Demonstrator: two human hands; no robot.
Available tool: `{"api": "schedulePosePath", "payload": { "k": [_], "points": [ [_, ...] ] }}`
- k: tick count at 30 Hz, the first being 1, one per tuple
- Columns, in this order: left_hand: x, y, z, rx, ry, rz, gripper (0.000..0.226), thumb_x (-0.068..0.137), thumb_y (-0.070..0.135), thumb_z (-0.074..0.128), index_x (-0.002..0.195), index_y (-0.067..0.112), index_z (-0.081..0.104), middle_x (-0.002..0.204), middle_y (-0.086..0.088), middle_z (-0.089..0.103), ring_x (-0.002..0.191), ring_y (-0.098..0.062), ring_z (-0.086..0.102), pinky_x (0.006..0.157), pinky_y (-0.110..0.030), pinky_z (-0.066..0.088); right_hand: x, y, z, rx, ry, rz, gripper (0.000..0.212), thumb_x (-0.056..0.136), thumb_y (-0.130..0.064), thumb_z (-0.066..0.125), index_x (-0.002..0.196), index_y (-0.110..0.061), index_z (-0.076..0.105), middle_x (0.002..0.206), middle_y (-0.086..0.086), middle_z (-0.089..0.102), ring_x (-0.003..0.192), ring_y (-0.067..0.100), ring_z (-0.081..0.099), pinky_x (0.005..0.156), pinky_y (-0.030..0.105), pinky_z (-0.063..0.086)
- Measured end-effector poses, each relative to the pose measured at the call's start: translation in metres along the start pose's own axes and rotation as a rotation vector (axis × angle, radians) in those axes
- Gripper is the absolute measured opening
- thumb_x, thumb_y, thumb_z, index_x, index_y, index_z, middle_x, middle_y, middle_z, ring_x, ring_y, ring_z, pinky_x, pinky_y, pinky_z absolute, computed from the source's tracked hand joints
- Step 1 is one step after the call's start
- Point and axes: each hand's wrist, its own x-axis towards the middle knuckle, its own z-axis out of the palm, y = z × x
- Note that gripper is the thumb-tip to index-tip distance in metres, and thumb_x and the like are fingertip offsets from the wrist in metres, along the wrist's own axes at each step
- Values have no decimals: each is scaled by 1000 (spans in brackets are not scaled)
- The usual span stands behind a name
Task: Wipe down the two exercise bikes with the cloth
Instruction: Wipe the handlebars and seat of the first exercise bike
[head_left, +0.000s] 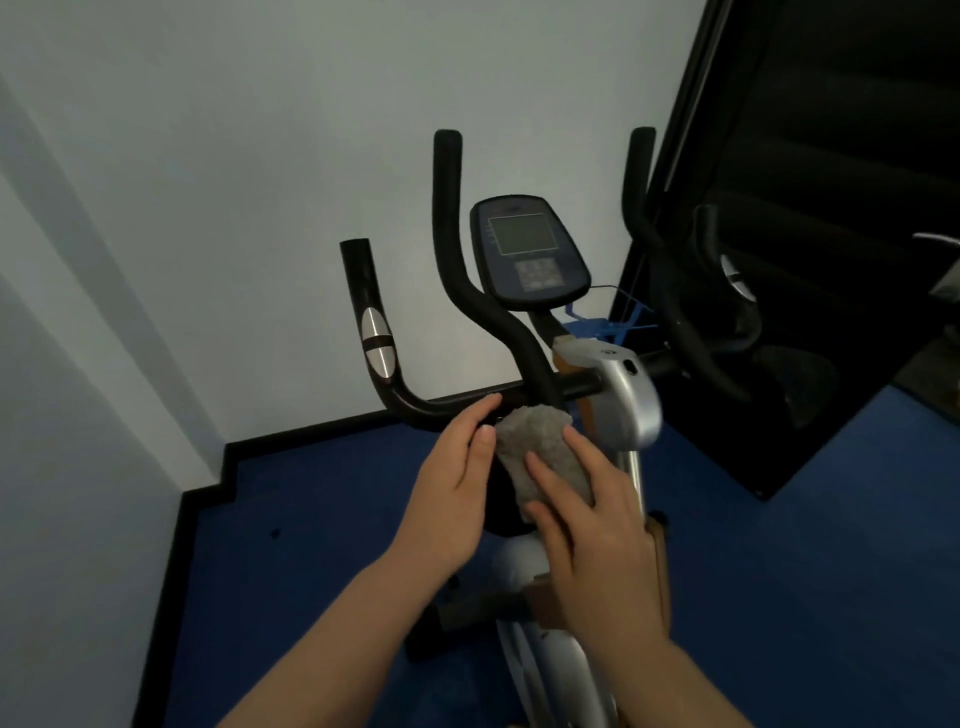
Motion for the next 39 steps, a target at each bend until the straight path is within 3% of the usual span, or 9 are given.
{"api": "schedulePosePath", "payload": {
  "k": [7,12,16,19,22,26,31,34,39],
  "points": [
    [10,4,-7,4,-16,12,31,104,30,37,124,28,61,118,14,65,110,6,57,91,-12,43,48,-2,14,101,105,54,31,86,-16,72,116,-13,67,105,6,57,96,20,55,82,43,52],
    [26,9,6,-44,48,-80,37,104,33,36,104,19,70,98,1,71,95,-10,65,86,-27,50,11,-3,26,32,194,70,20,87,-25,66,104,-17,72,121,5,58,104,21,52,86,38,47],
    [24,2,3,-24,30,-30,48,103,43,31,95,20,72,89,3,72,85,-4,66,75,-16,49,29,10,11,-111,122,-95,19,87,-32,65,98,-20,74,122,5,62,110,27,55,89,42,46],
    [26,0,2,-36,41,-54,50,103,45,30,86,21,71,80,2,71,76,-4,64,66,-14,47,49,2,14,-56,105,12,15,82,-27,74,94,-19,75,120,6,60,114,25,53,93,42,46],
    [25,-1,5,-76,53,-51,48,104,43,28,93,28,72,87,7,73,85,-1,66,74,-14,49,19,-6,21,78,119,127,19,84,-29,68,99,-19,73,131,2,54,119,19,49,92,35,47],
    [26,0,6,-88,77,-35,47,105,41,27,95,31,71,88,7,74,86,-1,67,76,-16,49,20,2,14,56,82,51,17,84,-31,70,94,-19,73,133,2,54,116,18,51,89,22,38],
    [25,-1,5,-71,128,-64,49,104,44,26,93,33,72,85,9,73,83,3,65,70,-10,47,35,-3,23,196,88,165,19,85,-35,65,95,-20,70,135,-5,49,122,13,46,97,39,47],
    [25,-2,7,-85,159,-79,53,104,45,22,98,30,72,92,9,72,90,-1,65,77,-17,49,3,-1,33,353,108,196,14,86,-37,64,96,-27,67,148,-18,36,135,7,37,105,33,41],
    [24,-1,10,-162,222,-103,59,104,47,20,100,25,74,90,4,75,91,-7,68,87,-30,53,44,6,20,227,88,77,22,82,-43,67,94,-25,70,135,-15,42,121,4,44,86,25,47]
  ]
}}
